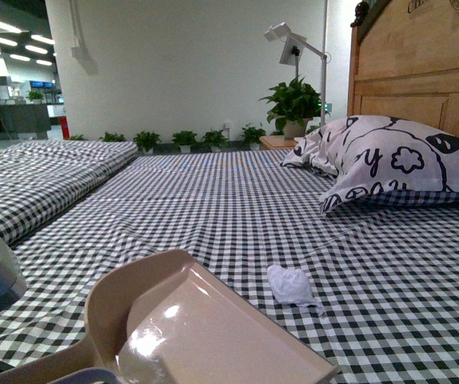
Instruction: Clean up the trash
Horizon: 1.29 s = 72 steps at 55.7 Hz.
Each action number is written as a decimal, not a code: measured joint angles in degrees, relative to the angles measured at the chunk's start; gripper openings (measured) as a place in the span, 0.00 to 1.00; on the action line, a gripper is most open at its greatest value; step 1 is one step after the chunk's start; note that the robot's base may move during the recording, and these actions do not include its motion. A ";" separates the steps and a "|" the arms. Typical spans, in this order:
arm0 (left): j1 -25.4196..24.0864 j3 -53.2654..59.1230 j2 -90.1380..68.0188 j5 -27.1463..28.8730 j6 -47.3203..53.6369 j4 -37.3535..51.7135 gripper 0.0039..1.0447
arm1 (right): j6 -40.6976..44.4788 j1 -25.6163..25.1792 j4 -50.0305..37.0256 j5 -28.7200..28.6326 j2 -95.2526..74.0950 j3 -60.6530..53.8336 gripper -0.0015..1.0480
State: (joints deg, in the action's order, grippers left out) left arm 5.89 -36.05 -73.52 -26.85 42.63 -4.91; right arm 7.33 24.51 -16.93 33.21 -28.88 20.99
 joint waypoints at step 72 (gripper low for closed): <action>0.02 -0.98 -1.49 -1.66 -0.90 -5.62 0.27 | 1.44 -3.23 18.18 -11.80 -56.76 30.56 0.20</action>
State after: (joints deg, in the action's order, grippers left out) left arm 5.91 -37.04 -75.00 -28.51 41.74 -10.52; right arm 8.78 21.28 1.26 21.41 -85.65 51.55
